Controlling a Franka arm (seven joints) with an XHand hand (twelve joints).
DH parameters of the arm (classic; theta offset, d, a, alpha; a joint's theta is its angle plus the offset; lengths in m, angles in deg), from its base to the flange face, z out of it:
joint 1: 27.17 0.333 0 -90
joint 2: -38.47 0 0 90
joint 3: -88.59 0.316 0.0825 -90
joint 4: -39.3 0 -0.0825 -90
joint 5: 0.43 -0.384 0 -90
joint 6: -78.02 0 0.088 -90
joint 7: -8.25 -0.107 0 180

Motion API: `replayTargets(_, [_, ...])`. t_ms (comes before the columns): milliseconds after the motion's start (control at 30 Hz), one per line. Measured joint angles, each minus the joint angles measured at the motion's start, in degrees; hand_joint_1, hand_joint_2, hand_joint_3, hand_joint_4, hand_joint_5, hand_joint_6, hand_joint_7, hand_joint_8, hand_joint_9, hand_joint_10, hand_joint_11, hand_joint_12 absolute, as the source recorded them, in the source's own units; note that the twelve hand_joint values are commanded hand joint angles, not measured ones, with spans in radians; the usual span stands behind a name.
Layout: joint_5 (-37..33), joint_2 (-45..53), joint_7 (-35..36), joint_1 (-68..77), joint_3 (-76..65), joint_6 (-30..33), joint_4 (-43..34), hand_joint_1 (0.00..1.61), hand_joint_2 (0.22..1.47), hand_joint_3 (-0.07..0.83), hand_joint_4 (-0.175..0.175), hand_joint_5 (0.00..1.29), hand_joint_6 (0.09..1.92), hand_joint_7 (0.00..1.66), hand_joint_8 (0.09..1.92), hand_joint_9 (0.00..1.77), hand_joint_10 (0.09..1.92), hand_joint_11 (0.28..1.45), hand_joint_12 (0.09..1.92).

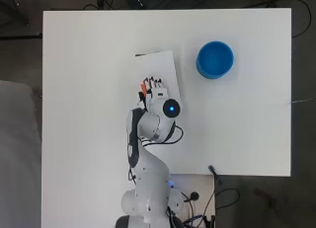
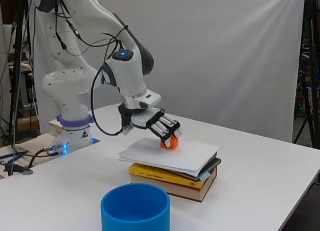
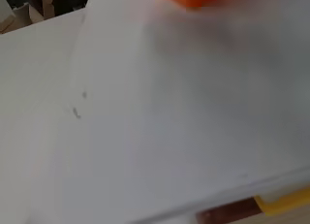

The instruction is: Teleoperate dual arm-hand system to pick and place objects

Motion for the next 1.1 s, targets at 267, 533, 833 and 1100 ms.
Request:
replayTargets(267, [-7.34,-1.74,4.40,-0.26,-2.42,-5.65,-1.36,1.28,1.29,0.000,-0.046,0.55,1.53,0.58,1.54,0.76,1.58,0.57,0.90])
replayTargets(533, [3.98,-11.76,1.30,-1.95,-2.62,-12.92,-8.26,1.43,1.26,0.000,0.086,0.35,1.00,0.52,1.56,0.74,1.57,0.69,0.43])
replayTargets(833, [19.82,-19.25,-6.32,-6.15,-9.29,-18.83,-14.19,1.44,1.24,0.000,0.047,0.48,0.36,0.54,1.55,0.79,1.44,0.72,0.09])
replayTargets(1100, [21.55,-7.64,-6.22,-6.57,-20.66,-18.09,-20.83,0.96,1.14,-0.002,0.041,0.50,0.09,0.55,0.73,0.75,0.74,0.68,0.09])
